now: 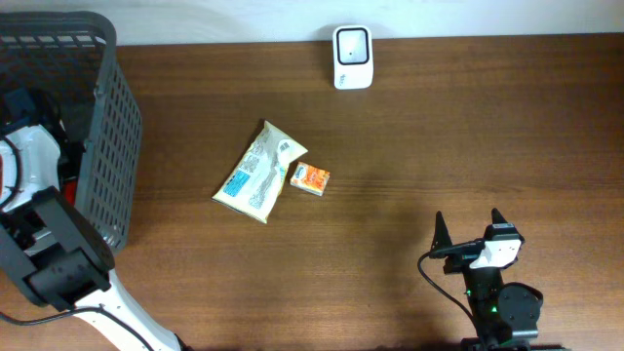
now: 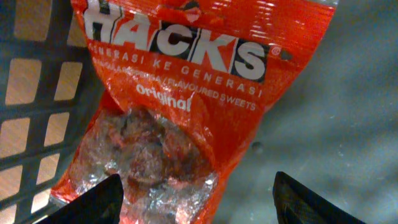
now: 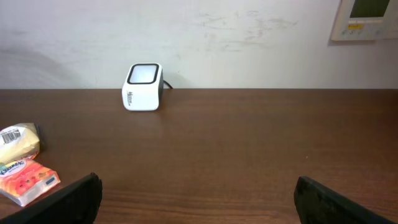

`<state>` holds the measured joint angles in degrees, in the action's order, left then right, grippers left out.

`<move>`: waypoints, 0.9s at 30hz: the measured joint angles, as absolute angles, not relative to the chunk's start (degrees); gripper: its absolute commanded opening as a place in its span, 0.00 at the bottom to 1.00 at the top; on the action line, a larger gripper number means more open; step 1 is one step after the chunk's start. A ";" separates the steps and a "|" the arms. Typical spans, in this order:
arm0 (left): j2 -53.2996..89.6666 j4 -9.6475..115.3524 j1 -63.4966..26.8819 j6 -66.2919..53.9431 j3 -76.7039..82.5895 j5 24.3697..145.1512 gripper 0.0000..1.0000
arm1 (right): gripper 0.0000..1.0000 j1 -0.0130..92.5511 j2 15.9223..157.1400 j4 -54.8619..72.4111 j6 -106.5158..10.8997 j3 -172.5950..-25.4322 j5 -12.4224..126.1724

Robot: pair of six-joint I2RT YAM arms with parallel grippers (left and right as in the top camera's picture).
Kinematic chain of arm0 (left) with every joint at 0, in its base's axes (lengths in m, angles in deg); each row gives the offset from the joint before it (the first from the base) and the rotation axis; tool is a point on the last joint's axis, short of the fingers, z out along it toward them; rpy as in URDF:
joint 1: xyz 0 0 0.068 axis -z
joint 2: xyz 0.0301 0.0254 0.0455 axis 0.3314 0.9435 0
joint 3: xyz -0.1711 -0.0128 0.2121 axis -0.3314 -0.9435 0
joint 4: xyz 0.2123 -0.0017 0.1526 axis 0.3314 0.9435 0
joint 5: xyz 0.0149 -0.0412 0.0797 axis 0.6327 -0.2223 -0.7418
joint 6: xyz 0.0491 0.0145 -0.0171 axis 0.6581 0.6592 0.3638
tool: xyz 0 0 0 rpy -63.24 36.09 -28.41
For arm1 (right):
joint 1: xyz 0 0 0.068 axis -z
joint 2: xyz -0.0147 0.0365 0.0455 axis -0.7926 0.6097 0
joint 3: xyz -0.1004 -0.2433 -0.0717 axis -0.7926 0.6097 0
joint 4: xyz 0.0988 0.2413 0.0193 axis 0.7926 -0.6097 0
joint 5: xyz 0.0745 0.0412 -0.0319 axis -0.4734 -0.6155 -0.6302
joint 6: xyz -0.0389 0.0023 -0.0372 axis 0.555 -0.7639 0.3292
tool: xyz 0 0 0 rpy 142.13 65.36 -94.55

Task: Scan the item barcode
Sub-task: 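Grasp the red HACKS candy bag in the basket with left gripper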

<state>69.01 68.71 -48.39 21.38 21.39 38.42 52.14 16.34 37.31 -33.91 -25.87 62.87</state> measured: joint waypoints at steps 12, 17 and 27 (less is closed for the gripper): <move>69.01 62.33 -48.48 26.45 16.89 37.99 0.45 | 0.98 52.14 16.34 37.31 -33.91 -25.87 62.85; 68.95 60.95 -48.79 26.97 16.41 36.92 0.01 | 0.98 52.14 16.34 37.31 -33.91 -25.87 62.87; 68.25 61.10 -48.72 27.30 16.41 35.49 0.00 | 0.98 52.14 16.34 37.31 -33.91 -25.87 62.87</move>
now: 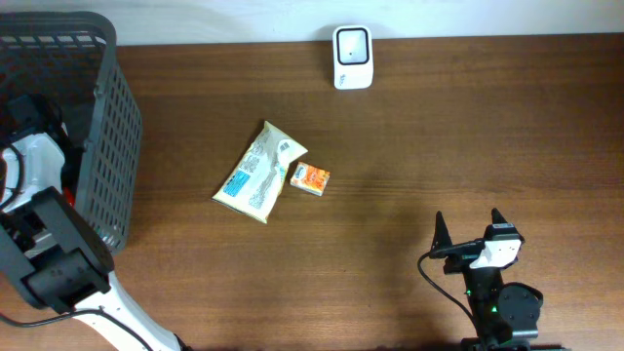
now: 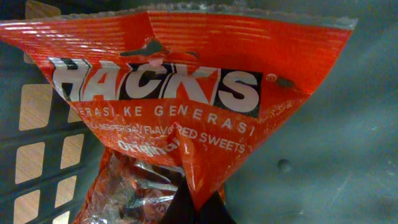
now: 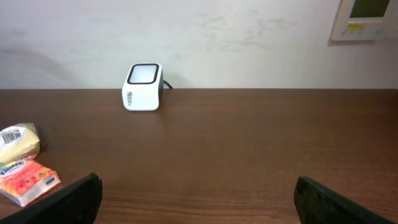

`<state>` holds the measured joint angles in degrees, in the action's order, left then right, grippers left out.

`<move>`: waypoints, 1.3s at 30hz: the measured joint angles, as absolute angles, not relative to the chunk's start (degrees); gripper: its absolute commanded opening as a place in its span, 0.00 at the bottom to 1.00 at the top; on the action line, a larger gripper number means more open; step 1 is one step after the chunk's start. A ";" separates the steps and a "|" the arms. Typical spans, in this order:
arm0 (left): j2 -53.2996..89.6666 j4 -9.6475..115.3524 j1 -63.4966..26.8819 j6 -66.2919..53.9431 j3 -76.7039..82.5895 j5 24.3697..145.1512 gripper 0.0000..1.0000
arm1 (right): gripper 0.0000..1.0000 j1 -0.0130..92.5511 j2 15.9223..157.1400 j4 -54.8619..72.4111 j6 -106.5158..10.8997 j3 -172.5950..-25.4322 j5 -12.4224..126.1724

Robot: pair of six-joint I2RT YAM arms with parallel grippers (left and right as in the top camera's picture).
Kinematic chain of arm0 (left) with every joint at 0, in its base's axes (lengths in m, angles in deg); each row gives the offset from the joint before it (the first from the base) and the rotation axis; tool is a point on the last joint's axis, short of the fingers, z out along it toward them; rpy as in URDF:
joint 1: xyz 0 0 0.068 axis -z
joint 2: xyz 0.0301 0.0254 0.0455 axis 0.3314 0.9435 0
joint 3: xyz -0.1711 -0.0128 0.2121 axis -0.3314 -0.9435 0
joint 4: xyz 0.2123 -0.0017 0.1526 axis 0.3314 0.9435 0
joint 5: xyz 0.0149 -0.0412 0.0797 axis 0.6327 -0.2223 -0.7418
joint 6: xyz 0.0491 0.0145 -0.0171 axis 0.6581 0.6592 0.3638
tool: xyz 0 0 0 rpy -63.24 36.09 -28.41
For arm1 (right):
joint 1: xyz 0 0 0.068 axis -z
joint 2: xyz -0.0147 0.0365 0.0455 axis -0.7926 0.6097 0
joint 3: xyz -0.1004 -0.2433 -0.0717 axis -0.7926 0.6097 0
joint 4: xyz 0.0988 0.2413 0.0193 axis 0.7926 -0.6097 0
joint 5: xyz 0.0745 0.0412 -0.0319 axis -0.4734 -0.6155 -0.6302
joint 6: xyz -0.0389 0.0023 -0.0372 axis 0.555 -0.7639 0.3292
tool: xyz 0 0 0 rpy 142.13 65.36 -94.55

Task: Scan the item barcode
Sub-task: 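Grasp the red HACKS candy bag in the basket with left gripper, then lift the red bag out and place it right of the box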

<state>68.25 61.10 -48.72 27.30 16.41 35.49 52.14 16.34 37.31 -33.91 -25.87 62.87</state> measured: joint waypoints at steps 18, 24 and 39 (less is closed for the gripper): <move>39.77 59.46 -36.18 23.76 18.64 46.10 0.00 | 0.98 52.14 16.34 37.31 -33.91 -25.87 62.87; 29.41 58.52 -35.02 21.40 18.66 48.74 0.00 | 0.98 52.14 16.34 37.31 -33.91 -25.87 62.87; 29.98 67.55 -13.33 19.96 18.88 79.32 0.00 | 0.98 52.14 16.34 37.31 -33.93 -25.87 62.85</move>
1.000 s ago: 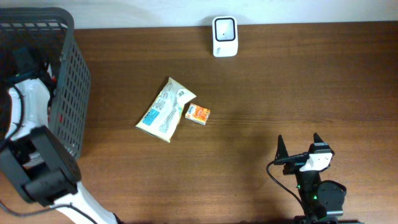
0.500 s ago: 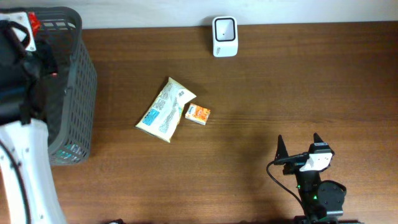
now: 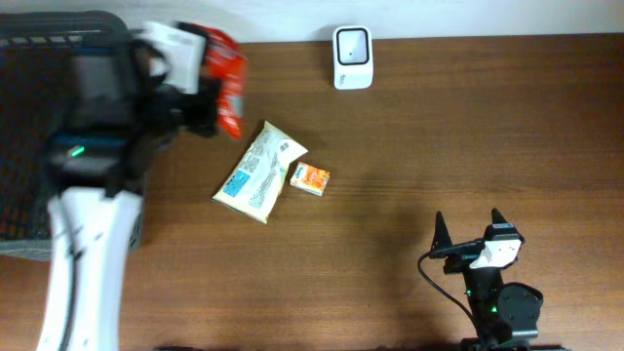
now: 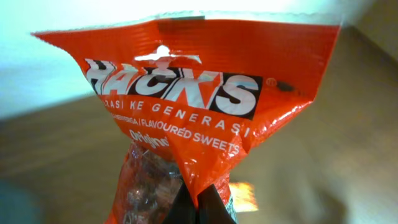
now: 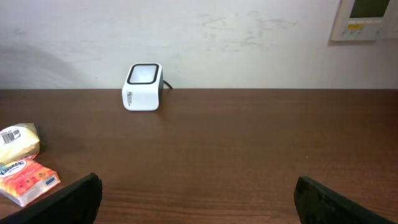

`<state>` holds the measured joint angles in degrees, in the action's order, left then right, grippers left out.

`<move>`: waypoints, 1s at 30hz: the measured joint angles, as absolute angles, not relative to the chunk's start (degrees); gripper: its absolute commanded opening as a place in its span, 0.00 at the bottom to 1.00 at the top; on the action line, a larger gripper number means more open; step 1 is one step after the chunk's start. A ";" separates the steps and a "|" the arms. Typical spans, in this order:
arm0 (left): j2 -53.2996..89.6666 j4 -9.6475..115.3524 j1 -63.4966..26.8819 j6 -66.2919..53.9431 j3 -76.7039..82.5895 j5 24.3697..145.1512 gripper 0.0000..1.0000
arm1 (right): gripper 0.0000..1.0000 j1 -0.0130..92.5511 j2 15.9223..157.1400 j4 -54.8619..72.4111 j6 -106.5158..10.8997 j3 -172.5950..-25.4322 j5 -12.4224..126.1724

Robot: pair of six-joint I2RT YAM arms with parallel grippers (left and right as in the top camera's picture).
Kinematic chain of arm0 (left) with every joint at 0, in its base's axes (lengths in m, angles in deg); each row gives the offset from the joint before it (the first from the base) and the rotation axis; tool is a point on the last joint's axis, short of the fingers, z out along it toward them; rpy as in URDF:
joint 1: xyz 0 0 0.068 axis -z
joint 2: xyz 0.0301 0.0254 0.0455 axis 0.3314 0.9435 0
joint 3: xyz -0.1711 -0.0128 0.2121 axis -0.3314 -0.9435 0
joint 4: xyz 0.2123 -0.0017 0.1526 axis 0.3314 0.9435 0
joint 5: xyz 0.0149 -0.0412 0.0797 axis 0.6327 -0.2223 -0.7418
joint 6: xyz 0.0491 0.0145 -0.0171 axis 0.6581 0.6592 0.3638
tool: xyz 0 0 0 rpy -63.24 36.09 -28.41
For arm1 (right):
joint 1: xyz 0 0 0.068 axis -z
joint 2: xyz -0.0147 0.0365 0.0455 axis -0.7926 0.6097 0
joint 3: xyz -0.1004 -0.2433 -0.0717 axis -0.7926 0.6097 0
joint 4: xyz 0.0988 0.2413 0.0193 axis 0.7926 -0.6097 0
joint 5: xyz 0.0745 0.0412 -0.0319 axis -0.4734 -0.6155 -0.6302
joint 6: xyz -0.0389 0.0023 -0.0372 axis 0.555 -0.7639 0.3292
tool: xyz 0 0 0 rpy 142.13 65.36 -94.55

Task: Scan the item barcode
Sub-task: 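Lift the red bag out and place it right of the box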

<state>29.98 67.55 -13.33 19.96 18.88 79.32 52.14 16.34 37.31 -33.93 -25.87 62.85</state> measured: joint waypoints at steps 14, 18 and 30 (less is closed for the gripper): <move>59.26 65.04 6.05 19.67 18.94 77.79 0.00 | 0.99 52.14 16.34 37.31 -33.91 -25.87 62.87; 63.11 63.25 8.41 19.45 18.92 76.94 0.00 | 0.98 52.14 16.34 37.31 -33.86 -25.87 62.87; 63.33 64.25 11.67 18.45 22.46 76.63 0.62 | 0.98 52.14 16.34 37.31 -33.91 -25.87 62.87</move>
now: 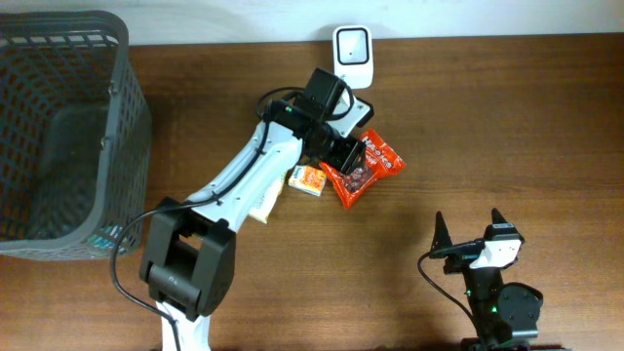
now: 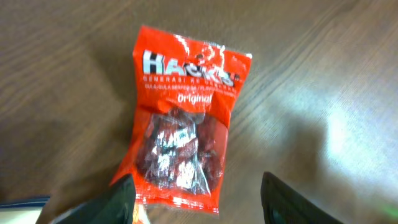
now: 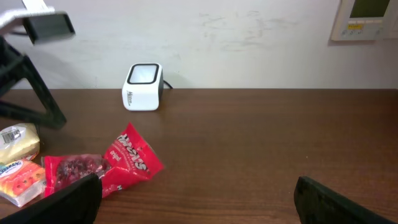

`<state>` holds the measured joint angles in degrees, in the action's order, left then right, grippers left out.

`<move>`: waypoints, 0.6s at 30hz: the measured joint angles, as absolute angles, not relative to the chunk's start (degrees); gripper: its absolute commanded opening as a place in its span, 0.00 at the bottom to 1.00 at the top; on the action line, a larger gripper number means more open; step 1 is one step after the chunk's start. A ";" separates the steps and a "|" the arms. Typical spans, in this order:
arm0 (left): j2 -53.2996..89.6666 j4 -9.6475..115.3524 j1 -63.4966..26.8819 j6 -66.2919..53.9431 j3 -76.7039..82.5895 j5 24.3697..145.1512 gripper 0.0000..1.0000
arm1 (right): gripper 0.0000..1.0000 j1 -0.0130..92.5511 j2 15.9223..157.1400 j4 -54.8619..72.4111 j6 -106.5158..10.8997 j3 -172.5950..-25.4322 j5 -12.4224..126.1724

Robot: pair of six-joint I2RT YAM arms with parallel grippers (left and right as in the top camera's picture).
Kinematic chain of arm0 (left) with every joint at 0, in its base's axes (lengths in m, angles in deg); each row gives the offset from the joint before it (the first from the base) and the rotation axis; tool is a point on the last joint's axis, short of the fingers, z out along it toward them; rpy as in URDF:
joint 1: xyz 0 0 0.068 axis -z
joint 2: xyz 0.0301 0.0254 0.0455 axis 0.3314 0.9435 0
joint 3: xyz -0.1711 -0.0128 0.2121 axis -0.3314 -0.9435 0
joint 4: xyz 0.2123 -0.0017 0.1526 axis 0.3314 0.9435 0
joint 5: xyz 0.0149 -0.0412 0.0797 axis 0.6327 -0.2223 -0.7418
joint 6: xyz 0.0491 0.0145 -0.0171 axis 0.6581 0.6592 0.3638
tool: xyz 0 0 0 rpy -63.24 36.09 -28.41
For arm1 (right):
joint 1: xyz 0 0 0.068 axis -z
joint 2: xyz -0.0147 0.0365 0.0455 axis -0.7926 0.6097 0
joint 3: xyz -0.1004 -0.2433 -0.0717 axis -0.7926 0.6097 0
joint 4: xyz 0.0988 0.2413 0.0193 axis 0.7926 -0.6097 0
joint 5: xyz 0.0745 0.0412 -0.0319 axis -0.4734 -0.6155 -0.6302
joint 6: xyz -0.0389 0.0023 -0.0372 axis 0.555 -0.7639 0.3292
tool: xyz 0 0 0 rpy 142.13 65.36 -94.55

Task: Scan the item barcode
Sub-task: 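Lift the red bag out and place it right of the box, then move the left gripper back into the basket toward the green item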

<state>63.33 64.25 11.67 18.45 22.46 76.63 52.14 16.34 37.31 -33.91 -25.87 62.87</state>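
Observation:
The red Hacks sweets bag (image 2: 183, 134) lies flat on the wooden table, label side up, also seen in the overhead view (image 1: 363, 168) and the right wrist view (image 3: 118, 158). My left gripper (image 2: 198, 186) hovers just above its lower end, open and holding nothing; overhead it is at the bag's left edge (image 1: 343, 154). The white barcode scanner (image 1: 352, 44) stands at the table's back edge, a short way behind the bag. My right gripper (image 3: 199, 199) rests open at the front right (image 1: 468, 229), far from the bag.
A small orange box (image 1: 309, 179) lies just left of the red bag, and a pale snack bag (image 1: 261, 200) is partly hidden under my left arm. A dark mesh basket (image 1: 127, 117) stands at the far left of the table (image 1: 507, 117).
My left gripper was shut on the red bag, held up near the basket's right side. Now the bag lies on the table in front of the scanner and the gripper is open above it.
My left gripper was open over the red bag inside the basket, then shut on its lower edge there. Later it held the bag in the air outside the basket. Now the bag rests on the table near the scanner, let go. The right arm stayed still throughout.

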 measured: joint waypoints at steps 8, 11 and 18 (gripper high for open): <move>61.56 81.56 8.06 18.64 43.49 74.05 0.88 | 0.98 52.14 16.34 37.31 -33.86 -25.87 62.87; 59.22 88.99 4.57 18.51 51.71 70.90 0.94 | 0.99 52.14 16.34 37.31 -33.93 -25.87 62.87; 52.33 100.69 -10.36 17.35 67.70 63.21 0.99 | 0.98 52.14 16.34 37.31 -33.89 -25.87 62.87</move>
<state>52.33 100.69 -10.36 17.35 67.70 63.21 52.14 16.34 37.31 -33.89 -25.87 62.87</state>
